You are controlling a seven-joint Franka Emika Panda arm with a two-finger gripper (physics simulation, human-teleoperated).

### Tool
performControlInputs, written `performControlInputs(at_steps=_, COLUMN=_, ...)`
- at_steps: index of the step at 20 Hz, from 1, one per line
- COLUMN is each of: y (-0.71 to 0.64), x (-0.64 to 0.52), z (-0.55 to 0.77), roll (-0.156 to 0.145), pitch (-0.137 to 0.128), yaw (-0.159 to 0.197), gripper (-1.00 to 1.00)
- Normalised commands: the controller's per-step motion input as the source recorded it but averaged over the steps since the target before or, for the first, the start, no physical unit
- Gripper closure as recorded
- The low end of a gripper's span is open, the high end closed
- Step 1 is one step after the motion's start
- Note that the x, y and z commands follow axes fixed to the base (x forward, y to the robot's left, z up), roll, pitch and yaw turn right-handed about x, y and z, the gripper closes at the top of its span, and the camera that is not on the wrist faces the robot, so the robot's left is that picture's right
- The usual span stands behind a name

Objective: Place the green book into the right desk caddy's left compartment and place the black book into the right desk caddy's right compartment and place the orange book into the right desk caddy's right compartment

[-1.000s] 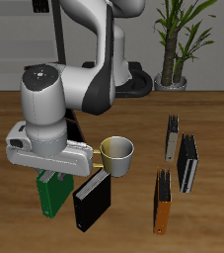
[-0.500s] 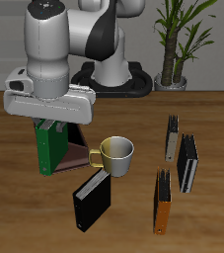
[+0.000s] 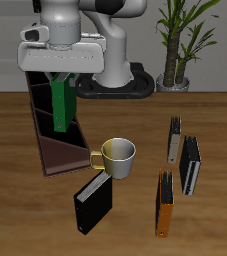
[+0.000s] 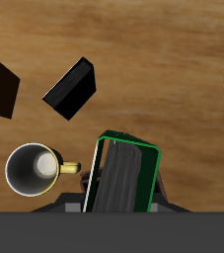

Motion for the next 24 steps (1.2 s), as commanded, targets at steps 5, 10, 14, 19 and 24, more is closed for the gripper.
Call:
performControlInputs(at_steps=5, y=-0.04, x=-0.49, z=0.22, roll=-0.016, pitch=-0.028, yaw=0.091, gripper=1.0)
performControlInputs(at_steps=10, y=-0.01, x=-0.47, z=0.15, roll=-0.025, pitch=-0.028, yaw=0.088, gripper=1.0)
performControlInputs(at_steps=14, y=0.0, x=-0.41, z=0.04, roll=0.023, pitch=-0.034, yaw=0.062, gripper=1.0)
performControlInputs(at_steps=19, y=-0.12, x=-0.18, z=-0.1, roll=0.002, pitch=0.002, yaw=0.071, gripper=1.0)
performControlInputs(at_steps=24, y=-0.3, x=0.0, z=-0.06, roll=-0.062, pitch=0.026, yaw=0.048, gripper=1.0)
